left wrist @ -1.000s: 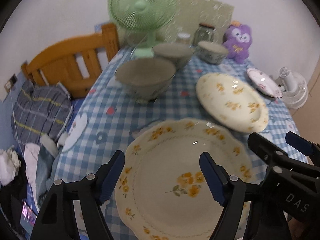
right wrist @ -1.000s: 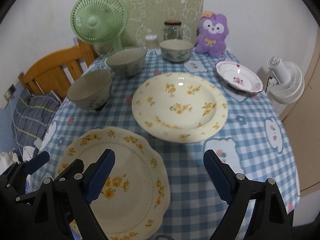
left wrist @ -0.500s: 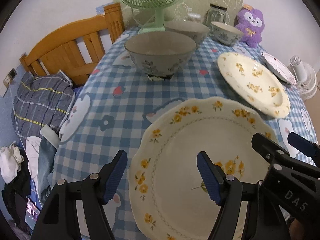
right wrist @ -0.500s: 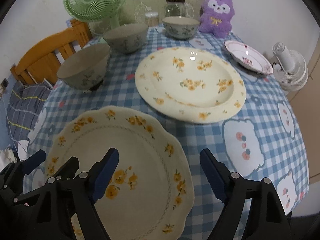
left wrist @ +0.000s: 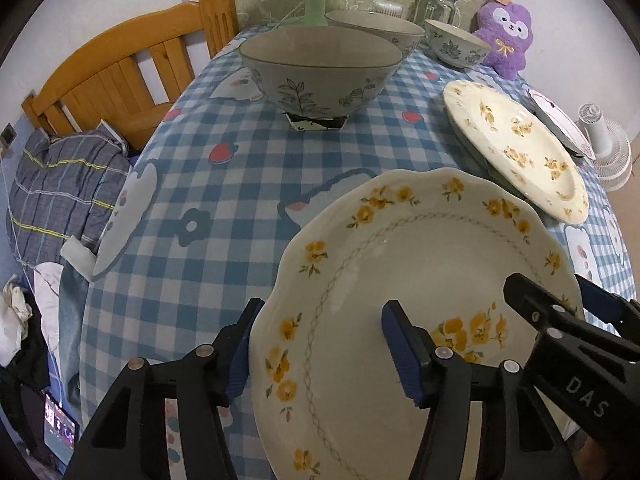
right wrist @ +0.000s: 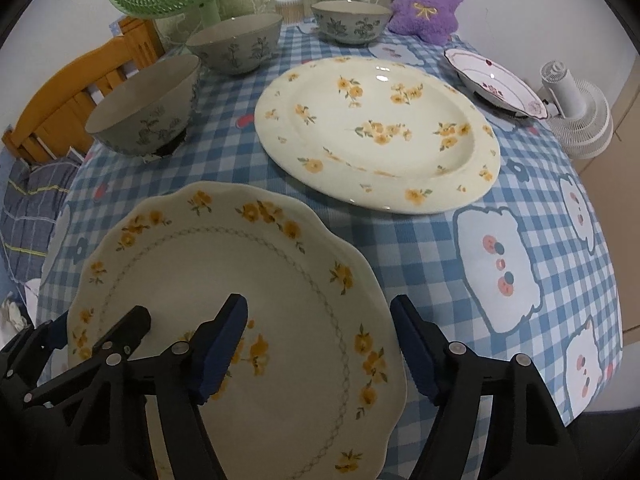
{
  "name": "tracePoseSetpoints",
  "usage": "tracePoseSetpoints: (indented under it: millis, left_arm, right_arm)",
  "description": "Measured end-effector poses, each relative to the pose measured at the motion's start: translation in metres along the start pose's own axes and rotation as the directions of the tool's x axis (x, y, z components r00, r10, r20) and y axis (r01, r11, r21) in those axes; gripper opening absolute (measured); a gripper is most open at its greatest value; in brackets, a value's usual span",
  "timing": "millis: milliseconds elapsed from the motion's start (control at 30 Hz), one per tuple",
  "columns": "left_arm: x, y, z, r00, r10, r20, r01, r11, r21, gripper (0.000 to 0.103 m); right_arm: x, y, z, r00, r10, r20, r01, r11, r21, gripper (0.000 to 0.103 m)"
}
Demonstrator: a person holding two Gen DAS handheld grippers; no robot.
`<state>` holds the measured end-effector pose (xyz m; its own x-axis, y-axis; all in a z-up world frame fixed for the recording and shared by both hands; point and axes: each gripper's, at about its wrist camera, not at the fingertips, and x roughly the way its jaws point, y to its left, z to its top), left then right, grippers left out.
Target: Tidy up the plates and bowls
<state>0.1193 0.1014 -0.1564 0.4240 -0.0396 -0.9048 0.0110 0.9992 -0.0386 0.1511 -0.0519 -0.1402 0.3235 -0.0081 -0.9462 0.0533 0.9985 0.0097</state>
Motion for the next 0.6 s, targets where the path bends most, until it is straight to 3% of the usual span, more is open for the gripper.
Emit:
tracePoseSetpoints:
  millis: [600]
  left_arm:
    - [0.001,-0.001,-0.001,1.0,-0.002,-0.017,0.002,1.0,-0.013,0.066]
  right_arm:
    - [0.013,-0.004,0.0,0.998,0.007,-0.065,-0.006,1.0,0.02,0.074]
